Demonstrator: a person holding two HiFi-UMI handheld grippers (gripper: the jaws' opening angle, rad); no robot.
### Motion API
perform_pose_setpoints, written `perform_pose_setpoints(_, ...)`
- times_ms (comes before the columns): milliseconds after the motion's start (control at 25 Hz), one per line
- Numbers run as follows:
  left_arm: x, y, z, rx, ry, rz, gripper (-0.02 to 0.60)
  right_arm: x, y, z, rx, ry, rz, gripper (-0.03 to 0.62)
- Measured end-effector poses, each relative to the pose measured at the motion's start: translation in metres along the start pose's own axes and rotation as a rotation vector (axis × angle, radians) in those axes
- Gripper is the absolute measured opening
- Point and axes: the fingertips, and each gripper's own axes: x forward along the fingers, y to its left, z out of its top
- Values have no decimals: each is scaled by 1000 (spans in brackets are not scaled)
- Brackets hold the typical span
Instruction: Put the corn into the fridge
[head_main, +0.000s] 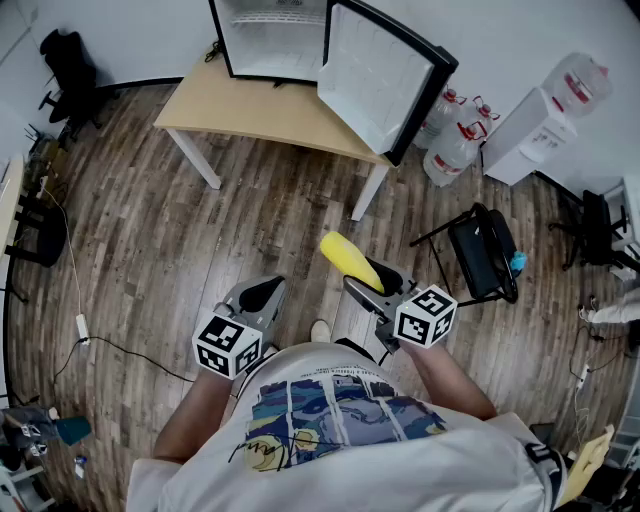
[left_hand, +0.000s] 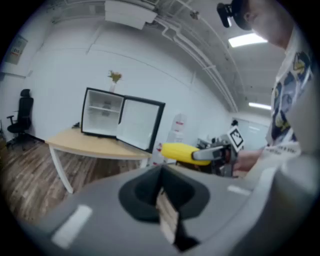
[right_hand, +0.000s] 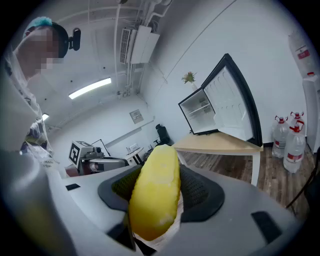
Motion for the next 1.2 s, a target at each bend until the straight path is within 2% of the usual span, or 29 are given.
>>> perform_pose_setpoints(280, 19, 2, 9, -9, -16, 21, 9, -3, -31, 5, 8, -18, -21, 238)
perform_pose_setpoints(600, 35, 40, 20, -30, -18, 25, 9, 29, -69, 23, 48, -26, -95, 238)
perform_pose_setpoints(800, 45, 91, 30, -26, -34, 7, 9, 77, -84, 51, 39, -39, -127, 238)
perform_pose_setpoints(1200, 39, 221, 85, 18, -73, -45, 9, 207, -109, 124, 10, -73, -252, 238)
